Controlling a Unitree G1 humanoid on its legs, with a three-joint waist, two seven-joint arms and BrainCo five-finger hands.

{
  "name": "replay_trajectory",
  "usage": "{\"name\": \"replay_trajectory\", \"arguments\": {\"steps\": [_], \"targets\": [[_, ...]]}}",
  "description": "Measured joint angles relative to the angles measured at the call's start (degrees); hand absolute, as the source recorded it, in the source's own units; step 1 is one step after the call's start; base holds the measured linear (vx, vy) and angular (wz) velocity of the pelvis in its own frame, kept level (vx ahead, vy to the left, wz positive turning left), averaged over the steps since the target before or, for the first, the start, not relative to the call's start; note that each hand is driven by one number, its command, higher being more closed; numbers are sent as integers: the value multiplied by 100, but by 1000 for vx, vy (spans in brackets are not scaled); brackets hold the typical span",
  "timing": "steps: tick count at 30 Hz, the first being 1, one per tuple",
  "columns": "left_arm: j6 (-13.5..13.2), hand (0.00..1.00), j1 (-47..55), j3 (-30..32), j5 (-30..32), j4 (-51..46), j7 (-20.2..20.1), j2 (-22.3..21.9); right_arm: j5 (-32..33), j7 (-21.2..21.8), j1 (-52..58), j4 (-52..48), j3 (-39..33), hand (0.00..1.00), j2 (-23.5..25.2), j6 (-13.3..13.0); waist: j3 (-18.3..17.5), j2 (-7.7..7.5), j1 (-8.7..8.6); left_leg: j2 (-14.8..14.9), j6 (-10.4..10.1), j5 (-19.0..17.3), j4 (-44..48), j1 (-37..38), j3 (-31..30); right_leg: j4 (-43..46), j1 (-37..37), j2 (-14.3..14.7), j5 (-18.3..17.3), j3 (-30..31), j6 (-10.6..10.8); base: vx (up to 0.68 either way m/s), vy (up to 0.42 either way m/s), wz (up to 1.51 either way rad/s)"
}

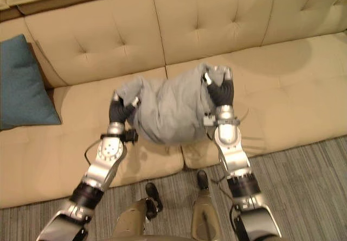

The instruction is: Pick up cushions and gather them together orderly.

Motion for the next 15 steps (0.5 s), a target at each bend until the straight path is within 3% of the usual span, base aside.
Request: {"name": "replay_trajectory", "arguments": {"steps": [1,9,15], "targets": [[2,100,-610,156,134,184,226,41,-136,-170,-603,287,-8,100,-39,1,51,-7,8,-1,12,45,-5,-126,-32,2,-109,3,32,-1,-1,-54,-11,9],[117,100,-2811,625,491,1173,936,283,-210,-660,-2846,1471,-533,100,-46,36,624,-10,57,-72,25,407,-317,-339,-179,23,-373,8,118,-57,-55,-46,-18,12],[152,100,-3945,746,278,2056,1056,270,-171,-880,-4127,2420,-750,100,-375,111,1055,9,41,-177,-11,875,-908,-466,-305,124,-735,12,150,-101,-60,-27,-40,13]]}}
